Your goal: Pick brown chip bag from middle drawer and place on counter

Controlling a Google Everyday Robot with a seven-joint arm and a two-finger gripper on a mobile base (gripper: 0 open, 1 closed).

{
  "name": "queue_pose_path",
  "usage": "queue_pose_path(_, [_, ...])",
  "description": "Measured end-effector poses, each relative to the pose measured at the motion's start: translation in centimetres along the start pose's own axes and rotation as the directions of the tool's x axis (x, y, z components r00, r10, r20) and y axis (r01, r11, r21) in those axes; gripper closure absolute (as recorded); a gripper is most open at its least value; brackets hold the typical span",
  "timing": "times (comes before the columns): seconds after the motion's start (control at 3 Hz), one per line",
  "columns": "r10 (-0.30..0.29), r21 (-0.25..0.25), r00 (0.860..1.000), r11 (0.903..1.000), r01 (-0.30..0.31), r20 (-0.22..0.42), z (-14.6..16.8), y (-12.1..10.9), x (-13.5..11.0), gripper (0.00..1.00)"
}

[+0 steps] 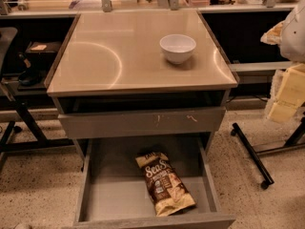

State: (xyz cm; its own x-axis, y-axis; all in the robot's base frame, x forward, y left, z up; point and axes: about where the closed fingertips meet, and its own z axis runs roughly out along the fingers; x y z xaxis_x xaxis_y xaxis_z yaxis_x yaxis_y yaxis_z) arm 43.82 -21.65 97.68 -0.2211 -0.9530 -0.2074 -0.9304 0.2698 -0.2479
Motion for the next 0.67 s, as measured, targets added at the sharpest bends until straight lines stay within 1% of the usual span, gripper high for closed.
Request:
queue_pose_path(0.33, [0.0, 0.0, 1.0, 1.0, 0.0, 0.0, 0.0, 0.0, 0.0, 0.0])
queue_pose_path(0.67, [0.013, -0.018, 1.0, 0.9997, -0.013, 0.014, 1.1, 0.6, -0.3, 0.0])
